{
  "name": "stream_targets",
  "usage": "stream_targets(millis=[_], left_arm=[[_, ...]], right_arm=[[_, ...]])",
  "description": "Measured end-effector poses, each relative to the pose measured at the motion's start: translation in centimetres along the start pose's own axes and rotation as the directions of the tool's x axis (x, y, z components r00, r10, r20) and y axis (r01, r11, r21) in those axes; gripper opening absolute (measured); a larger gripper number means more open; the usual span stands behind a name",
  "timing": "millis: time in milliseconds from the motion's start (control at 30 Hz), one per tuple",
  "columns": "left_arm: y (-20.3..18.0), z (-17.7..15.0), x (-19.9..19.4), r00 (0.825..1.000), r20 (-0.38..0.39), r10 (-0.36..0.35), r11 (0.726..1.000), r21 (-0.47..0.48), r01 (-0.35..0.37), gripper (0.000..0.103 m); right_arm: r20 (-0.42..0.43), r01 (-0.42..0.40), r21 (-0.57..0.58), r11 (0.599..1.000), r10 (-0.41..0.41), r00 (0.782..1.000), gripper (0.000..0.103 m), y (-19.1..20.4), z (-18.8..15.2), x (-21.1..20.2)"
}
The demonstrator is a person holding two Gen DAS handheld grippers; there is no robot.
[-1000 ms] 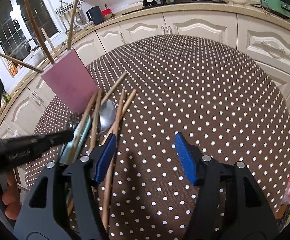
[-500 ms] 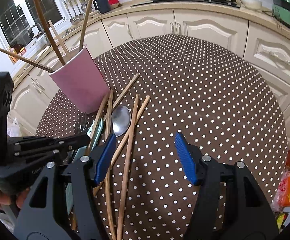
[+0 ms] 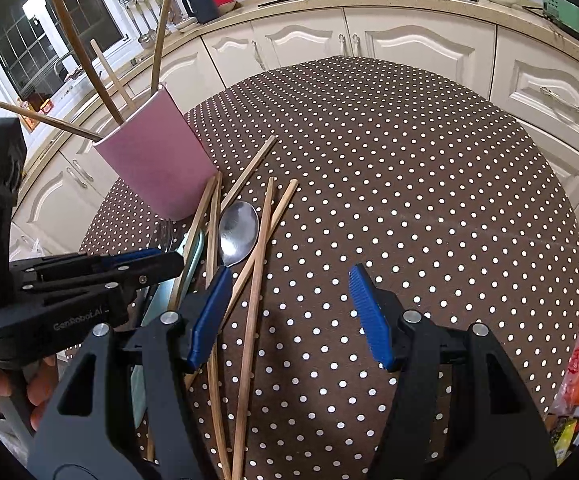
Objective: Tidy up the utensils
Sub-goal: 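Grasp another chopstick with the right gripper while the left gripper holds its own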
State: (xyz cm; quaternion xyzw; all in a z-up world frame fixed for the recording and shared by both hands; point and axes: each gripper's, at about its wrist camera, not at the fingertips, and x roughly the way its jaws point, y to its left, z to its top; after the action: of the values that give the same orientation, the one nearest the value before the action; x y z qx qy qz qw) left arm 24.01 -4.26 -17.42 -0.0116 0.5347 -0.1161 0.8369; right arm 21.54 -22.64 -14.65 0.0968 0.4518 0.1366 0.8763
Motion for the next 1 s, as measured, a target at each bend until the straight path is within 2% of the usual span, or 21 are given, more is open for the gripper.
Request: stream_targets(millis=[167,367,667,1000], left_arm=[[-0.4,0.3,0.9,1.0,-0.025,0.017,1.0,0.002,-0.017,0.022],[-0.7,0.8,1.7,0.999,-0.03,0.035,0.999,0.007,-0.035,0.008],[0.3,-0.1,0.7,1.0,0.005,-0.015,1.0,-0.013,0.015,0.006],[1.3,-2.6,-2.2,0.996,0.043,-0.075,0.997,0.003,0.075,0.006]], right_arm=[[0.0,-0.002,0.008,1.0,0.002,1.0,0.061,-0.4,-0.1,0.1],[-0.003,-0.003,0.021,1.0,0.003,1.0,0.061,-0.9,-0.2,-0.1],[-0.018,-0.006,-0.004,1.0,0.006,1.0,0.061,-0.3,0.5,-0.2],[-0.072,-0.037,-0.094,0.995,0.031,0.997,0.061,3.9,1.2,1.0]])
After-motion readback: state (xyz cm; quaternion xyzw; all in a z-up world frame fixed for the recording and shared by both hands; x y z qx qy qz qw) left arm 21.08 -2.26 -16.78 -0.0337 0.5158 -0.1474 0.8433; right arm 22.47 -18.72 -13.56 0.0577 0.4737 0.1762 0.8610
